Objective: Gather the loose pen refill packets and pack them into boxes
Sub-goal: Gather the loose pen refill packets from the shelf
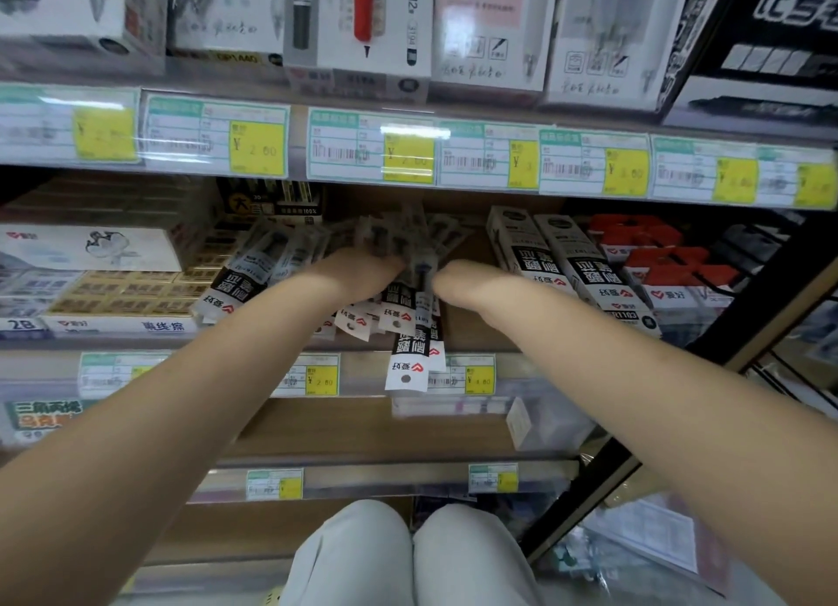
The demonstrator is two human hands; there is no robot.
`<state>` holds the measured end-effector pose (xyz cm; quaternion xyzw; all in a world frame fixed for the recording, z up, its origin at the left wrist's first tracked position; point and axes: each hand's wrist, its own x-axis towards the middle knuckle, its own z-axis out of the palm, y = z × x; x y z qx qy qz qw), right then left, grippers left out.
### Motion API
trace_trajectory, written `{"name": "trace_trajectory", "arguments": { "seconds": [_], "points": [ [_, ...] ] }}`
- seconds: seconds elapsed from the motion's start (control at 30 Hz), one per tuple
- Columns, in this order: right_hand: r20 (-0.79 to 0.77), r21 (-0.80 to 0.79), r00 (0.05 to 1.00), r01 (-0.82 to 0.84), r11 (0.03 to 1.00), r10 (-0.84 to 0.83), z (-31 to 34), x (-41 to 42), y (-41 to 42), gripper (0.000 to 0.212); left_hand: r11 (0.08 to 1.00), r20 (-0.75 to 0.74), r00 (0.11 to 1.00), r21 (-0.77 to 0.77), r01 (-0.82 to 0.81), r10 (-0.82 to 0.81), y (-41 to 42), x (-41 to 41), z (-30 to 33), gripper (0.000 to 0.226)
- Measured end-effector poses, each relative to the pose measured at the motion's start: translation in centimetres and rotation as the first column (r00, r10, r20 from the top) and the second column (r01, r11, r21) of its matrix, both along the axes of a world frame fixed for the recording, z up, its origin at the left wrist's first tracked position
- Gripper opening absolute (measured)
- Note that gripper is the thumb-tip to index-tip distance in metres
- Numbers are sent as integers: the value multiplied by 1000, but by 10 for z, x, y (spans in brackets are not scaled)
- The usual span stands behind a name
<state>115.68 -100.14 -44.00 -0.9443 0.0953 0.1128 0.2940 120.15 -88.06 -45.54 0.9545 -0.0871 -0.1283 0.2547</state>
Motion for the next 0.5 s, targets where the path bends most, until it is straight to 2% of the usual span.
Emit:
{"name": "trace_trajectory", "arguments": {
  "seconds": [0.1,0.23,0.33,0.4,0.5],
  "points": [
    [16,108,1000,14,994,-15,-3,1,10,27,999,7,1000,32,3,-3,-6,-1,-4,59],
    [-2,202,994,107,973,-109,-1,2,13,13,990,63,996,131,50,-59,-11,2,-9,59],
    [47,245,988,129,961,-145,-7,5,7,21,978,73,996,207,42,-58,-10,0,-13,64],
    [80,220,986,127,967,-147,-12,7,3,30,966,116,992,259,9,-41,-12,-1,-17,68],
    [179,155,976,95,983,-123,-22,6,-2,30,950,202,975,312,25,-92,-18,-1,-24,66]
  ]
}}
